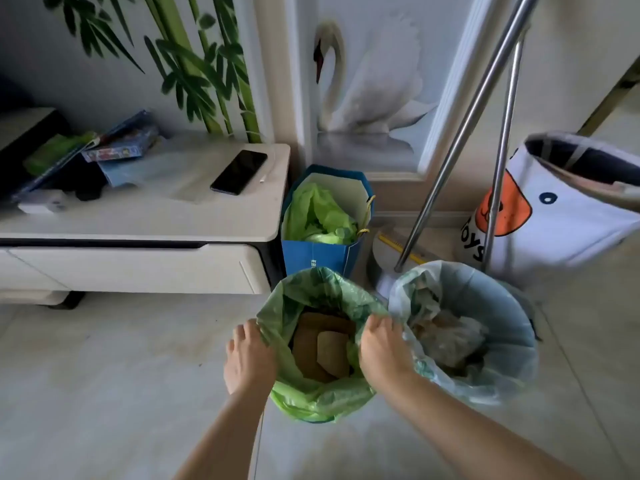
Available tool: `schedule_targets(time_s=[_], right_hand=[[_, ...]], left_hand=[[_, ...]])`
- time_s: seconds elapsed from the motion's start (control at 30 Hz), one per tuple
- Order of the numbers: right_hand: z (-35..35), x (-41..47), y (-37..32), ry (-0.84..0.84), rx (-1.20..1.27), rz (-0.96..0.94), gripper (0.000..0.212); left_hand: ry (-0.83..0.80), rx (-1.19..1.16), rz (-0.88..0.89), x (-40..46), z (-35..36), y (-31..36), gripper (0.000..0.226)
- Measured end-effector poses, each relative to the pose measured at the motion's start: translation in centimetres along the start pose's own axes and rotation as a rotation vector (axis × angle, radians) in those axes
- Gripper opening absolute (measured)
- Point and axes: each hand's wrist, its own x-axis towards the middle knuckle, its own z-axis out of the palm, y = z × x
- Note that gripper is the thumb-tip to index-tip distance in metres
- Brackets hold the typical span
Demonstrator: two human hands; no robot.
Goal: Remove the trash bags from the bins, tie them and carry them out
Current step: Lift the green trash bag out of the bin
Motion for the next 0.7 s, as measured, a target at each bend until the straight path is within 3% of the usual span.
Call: schedule_targets(time_s=[0.13,0.27,0.4,0.57,0.7], right_hand=[[0.3,-0.2,-0.8,0.022,-0.072,0.0,0.053],[0.8,-1.1,-1.0,-0.007,-0.08,0.019,0.047],[1.5,-1.9,-0.6,0.01,0.132,0.012,0.054],[3.4,-3.0,-0.6,0.004,0.351,0.026,0.08],[3.3,-4.3,-0.4,-0.094,0.755,0.07,0.084]], left_hand=[[-0.16,-0.214,-0.205,-0.7,1.6,-0.9,0.045],[-0.22,-0.363,-0.292,-1.6,2.6,-2.3,0.025],[-0.25,-0.404,-0.26,-1.2,2.3,-3.3,0.024],[-0.291,-0.483,-0.3,-1.9,1.7,-6.2,0.025],[-0.285,-0.615,-0.387,-3.0,0.5,-8.5,0.012]])
